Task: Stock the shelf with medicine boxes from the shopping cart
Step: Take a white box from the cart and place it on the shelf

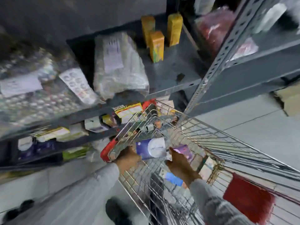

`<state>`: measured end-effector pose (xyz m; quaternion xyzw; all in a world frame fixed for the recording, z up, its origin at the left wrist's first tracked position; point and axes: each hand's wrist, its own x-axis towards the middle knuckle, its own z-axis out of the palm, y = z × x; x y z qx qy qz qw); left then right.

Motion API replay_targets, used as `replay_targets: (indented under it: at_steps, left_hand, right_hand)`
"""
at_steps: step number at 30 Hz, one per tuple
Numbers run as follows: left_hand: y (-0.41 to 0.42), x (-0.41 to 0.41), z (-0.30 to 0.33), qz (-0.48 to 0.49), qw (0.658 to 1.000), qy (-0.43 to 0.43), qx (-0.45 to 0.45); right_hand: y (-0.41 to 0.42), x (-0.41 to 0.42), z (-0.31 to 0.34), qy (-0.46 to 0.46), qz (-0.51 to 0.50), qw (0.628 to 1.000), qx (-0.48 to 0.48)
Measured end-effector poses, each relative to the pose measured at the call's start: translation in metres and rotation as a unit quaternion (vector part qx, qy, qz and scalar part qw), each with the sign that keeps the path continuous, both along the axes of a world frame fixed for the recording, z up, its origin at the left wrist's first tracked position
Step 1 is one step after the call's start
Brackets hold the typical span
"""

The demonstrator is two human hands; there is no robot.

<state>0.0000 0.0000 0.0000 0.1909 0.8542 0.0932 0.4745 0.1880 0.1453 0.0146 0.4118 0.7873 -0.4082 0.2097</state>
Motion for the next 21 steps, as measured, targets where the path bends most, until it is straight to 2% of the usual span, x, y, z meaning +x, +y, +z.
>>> replay_targets:
  at_steps: [2,4,7,9,13,16,21]
  left_hand:
    - [0.009,0.003,-0.013,0.004,0.999,-0.032,0.009]
    - [0.016,0.008,-0.011,-0.005,0.999,-0.041,-0.022]
    - [0.015,0.014,-0.015,0.013,0.999,0.005,-0.046]
    - [0.015,0.019,-0.006,0.035,0.998,0.034,-0.028]
    - [0.015,0.02,0.03,0.051,0.996,0.036,0.058]
    - [0.01,0.02,0.072,0.069,0.987,0.015,0.141]
    - [-0.019,0.041,0.157,0.163,0.937,-0.013,0.307]
  right_hand:
    - [0.002,-0.004,-0.023,0.016,-0.033,0.999,-0.007]
    - [0.002,-0.01,-0.037,0.007,-0.04,0.999,-0.032]
    - [-0.001,-0.012,-0.054,0.019,-0.069,0.995,-0.068]
    - [-0.004,-0.01,-0.055,0.055,-0.09,0.994,-0.04]
    - [-0.007,0.0,-0.028,0.131,-0.12,0.983,0.046]
    - [-0.009,0.01,0.01,0.197,-0.145,0.968,0.061]
    - [-0.02,0.013,0.116,0.324,-0.238,0.913,0.065]
